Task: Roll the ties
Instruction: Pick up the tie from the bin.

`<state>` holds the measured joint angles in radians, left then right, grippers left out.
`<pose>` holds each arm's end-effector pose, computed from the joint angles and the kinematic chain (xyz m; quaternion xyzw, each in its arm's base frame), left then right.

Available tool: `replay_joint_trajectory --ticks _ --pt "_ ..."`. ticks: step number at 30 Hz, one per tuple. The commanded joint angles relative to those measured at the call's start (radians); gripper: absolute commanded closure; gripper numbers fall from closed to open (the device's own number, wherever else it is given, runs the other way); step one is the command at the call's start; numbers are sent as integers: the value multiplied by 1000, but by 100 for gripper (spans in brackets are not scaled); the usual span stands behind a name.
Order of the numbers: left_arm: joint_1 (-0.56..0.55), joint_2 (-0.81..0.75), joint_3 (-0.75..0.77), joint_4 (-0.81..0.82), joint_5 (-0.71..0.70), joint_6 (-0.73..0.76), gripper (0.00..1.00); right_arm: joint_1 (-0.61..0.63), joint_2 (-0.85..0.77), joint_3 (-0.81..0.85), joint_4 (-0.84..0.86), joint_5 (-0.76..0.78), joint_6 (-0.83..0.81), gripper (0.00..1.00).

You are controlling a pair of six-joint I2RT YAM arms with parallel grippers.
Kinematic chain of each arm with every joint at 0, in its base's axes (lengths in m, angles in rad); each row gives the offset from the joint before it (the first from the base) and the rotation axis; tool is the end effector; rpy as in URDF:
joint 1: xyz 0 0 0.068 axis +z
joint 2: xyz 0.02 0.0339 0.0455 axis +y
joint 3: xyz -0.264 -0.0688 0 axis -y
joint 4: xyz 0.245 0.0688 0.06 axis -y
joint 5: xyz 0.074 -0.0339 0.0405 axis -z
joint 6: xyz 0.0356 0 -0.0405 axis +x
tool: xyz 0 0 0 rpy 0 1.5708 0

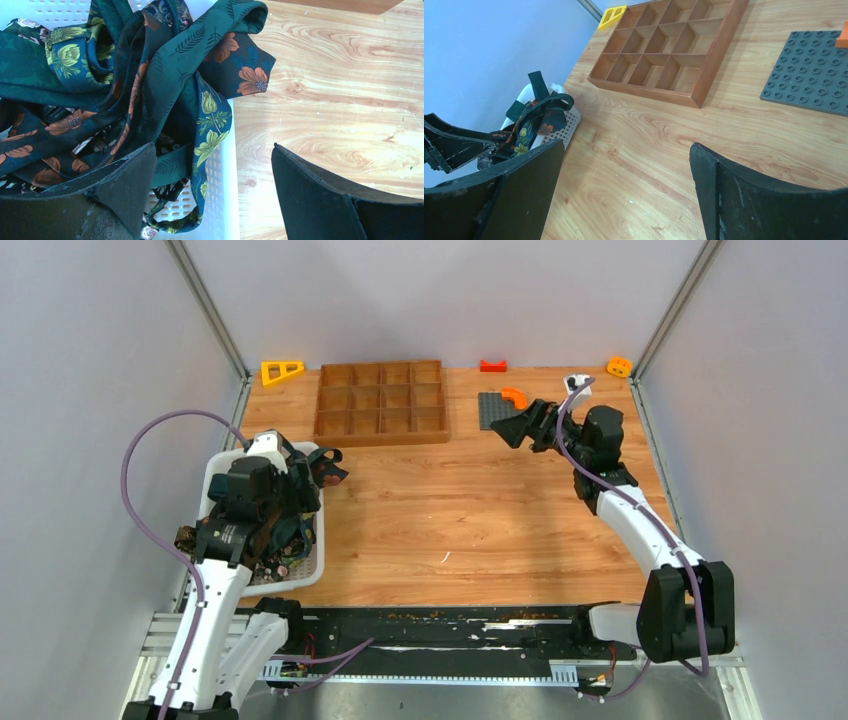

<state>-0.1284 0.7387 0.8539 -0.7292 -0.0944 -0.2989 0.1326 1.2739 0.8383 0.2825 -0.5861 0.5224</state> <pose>0.1499 -0.0160 0.3160 -0.0971 0.8817 -0.0566 0.4583 0.2875 0.0582 0.3012 -0.0437 0.7494 0.4081 0.5195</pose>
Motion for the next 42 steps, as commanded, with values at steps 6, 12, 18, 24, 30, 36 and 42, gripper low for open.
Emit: replay_joint_trajectory --ticks 6,12,18,24,30,36,42 --pt "6 -49 -10 36 -3 15 8 37 -25 94 -105 46 -17 1" --pt "6 -62 -13 43 5 17 7 53 -76 74 -135 111 -28 1" --pt "5 -61 13 25 -35 26 0 107 -92 106 -209 212 -94 1" --pt "5 0 101 -52 -46 53 0 133 -94 120 -246 221 -122 1" --pt "6 129 176 -124 -72 90 1 170 -107 120 -254 215 -166 1" --pt "6 222 210 -119 -93 104 11 194 -94 125 -262 197 -173 1" --pt "6 359 270 -76 -23 109 14 205 -75 141 -278 189 -181 1"
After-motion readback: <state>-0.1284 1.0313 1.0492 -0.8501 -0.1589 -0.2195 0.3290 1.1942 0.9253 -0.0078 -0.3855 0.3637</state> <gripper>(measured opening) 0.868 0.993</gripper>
